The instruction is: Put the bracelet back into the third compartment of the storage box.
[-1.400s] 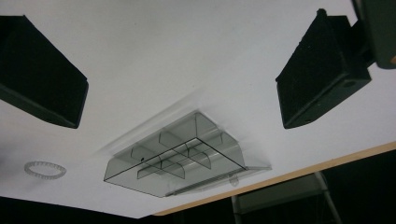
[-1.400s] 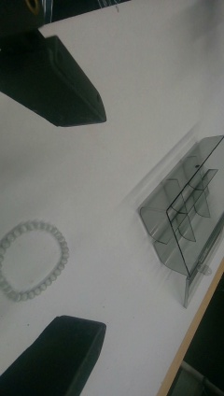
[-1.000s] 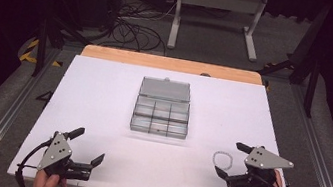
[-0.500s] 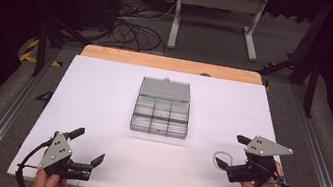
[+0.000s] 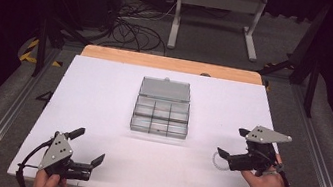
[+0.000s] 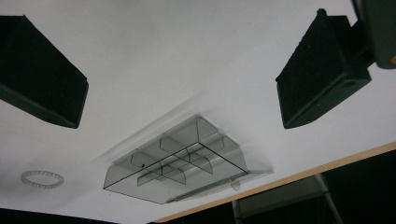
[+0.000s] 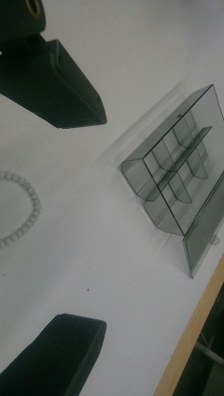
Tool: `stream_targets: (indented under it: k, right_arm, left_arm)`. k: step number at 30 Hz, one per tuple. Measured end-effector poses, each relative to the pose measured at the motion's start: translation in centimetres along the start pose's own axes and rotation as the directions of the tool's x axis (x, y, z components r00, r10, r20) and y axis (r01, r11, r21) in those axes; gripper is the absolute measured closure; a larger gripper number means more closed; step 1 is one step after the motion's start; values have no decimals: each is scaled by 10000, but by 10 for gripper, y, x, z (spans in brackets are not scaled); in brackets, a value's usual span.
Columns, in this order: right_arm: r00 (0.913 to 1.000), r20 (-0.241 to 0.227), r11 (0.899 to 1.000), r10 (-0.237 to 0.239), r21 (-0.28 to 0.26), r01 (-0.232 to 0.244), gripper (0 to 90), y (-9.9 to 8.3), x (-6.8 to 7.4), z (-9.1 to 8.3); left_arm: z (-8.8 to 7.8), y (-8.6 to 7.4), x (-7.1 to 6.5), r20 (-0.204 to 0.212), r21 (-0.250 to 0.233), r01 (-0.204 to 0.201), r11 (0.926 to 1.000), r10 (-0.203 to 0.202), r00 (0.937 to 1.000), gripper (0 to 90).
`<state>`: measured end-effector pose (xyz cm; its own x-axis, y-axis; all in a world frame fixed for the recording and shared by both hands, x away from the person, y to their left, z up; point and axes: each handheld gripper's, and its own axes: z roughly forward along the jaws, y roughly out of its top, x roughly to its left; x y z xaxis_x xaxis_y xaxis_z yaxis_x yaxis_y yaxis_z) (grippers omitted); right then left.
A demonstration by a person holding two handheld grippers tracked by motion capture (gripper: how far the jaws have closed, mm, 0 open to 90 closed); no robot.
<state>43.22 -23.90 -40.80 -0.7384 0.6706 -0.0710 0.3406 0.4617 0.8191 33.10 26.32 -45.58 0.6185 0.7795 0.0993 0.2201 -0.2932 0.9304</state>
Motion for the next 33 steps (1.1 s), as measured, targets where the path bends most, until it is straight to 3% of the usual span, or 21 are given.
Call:
stream_targets:
  k: [16, 21, 33]
  right_arm:
    - [9972, 29, 9968, 742, 305, -742, 40, 0, -20, 11]
    - [9985, 125, 9971, 524, 537, -530, 45, 0, -22, 16]
    - [9968, -204, 9910, 774, 1112, -747, 87, -1, -29, 26]
  left_arm:
    - [0, 0, 0, -19, 5, -22, 10000, 22, 10000, 29]
    - [1, 0, 0, 4, 54, 6, 10000, -6, 10000, 28]
    - [1, 0, -1, -3, 59, -19, 10000, 19, 10000, 29]
